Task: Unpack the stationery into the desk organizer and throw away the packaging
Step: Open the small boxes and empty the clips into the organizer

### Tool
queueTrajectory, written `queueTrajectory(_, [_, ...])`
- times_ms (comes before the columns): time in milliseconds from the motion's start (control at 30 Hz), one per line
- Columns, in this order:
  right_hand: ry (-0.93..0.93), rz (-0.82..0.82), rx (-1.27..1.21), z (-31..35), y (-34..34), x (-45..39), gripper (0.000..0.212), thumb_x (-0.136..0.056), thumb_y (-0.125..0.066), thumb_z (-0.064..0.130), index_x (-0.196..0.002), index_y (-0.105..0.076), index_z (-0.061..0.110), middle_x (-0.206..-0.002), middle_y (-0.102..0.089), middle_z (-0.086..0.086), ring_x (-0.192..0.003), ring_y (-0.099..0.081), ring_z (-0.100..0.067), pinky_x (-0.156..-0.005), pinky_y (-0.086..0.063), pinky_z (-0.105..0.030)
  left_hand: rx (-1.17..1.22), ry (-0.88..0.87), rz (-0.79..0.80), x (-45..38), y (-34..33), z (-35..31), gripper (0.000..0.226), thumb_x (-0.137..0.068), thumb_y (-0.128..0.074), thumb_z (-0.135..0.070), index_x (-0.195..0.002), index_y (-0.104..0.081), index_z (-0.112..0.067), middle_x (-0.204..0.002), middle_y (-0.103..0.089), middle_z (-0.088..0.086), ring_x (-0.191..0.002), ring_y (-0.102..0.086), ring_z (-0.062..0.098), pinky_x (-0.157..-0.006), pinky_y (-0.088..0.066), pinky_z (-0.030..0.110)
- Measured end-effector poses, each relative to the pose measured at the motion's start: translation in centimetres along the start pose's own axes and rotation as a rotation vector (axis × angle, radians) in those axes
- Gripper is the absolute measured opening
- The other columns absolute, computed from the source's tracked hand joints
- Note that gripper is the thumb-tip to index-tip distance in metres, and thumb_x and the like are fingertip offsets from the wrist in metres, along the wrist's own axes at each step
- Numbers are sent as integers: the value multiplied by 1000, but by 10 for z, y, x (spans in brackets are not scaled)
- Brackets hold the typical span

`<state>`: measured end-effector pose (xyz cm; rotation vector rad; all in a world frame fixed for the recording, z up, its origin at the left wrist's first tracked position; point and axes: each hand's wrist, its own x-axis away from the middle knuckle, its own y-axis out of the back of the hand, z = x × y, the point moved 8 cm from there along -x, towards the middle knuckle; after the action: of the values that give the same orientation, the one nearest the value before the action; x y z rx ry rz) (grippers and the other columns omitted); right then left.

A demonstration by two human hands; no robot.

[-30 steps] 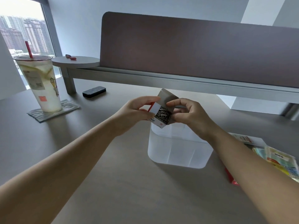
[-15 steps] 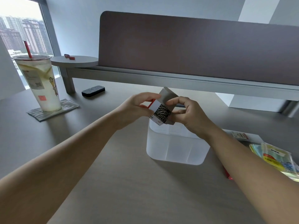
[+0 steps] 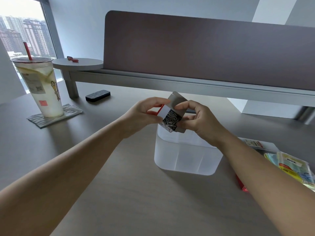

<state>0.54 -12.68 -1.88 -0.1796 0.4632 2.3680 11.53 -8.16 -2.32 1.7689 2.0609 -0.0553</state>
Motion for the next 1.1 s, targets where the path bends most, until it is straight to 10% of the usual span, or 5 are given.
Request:
queueTrajectory(400, [74,-101,256,11,7,9,36,-73,-65,-4,-85,-52,27,-86,-54,12,-92,-55,-18,-91,-46,-37,-26,4,61,-4,-11,0,61,-72,-49,26,-113,-46,-19,-107,-51,12,-87,-56,15,-66,-50,13])
queueTrajectory(1100, [127,-114,315,15,1,18,38,-73,-66,-1,-81,-50,33,-81,-56,12,-88,-56,-16,-87,-51,-37,-50,-22,-6,8,-6,1,60,-72,-56,20,-96,-53,-35,-102,-57,-12,-95,-57,16,-82,-51,25])
